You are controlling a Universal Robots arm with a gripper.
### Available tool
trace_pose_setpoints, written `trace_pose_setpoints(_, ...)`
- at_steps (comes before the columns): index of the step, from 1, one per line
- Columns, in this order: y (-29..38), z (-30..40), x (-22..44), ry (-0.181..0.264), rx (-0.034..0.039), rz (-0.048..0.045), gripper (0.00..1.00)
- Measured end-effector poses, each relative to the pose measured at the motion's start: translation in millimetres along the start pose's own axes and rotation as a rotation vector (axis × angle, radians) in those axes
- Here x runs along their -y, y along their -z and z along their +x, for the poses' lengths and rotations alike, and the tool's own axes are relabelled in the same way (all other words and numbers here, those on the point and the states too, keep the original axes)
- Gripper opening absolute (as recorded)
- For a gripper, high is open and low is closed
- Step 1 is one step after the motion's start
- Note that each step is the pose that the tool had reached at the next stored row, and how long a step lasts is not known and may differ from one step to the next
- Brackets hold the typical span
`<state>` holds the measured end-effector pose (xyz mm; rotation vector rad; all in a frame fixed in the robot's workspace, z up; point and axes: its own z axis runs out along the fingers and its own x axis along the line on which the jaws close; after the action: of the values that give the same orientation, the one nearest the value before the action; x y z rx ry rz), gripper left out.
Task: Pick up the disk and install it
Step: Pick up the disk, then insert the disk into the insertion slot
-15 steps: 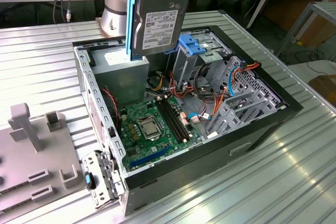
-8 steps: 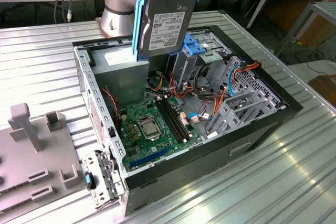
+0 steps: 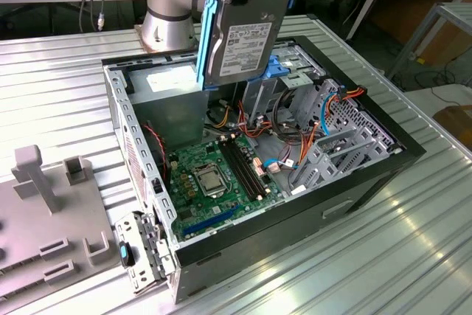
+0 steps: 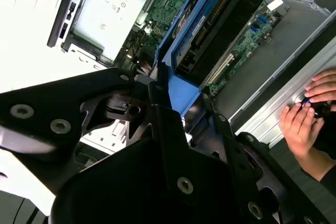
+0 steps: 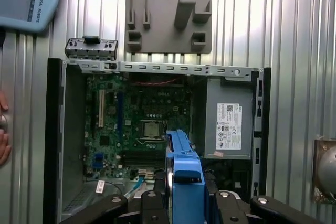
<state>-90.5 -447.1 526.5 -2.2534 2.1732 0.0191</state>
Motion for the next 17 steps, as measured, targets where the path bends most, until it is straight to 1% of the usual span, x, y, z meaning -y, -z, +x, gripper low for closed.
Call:
trace_pose_setpoints(5, -0.5, 5.4, 9.2, -0.002, -0.0002, -0.0004, 0.37)
trace_pose_setpoints(7, -0.8, 8.0, 11.0, -0.002, -0.0002, -0.0004, 0.37)
trace_pose_setpoints(9, -1.0, 12.1, 13.2, -0.003, -0.0003, -0.0004, 0.37)
trace_pose_setpoints(11, -1.1, 13.2, 13.9, -0.003, -0.0005, -0.0003, 0.37)
trace_pose_setpoints(17, -1.1, 13.2, 14.0, -0.004, -0.0006, -0.0004, 0.37)
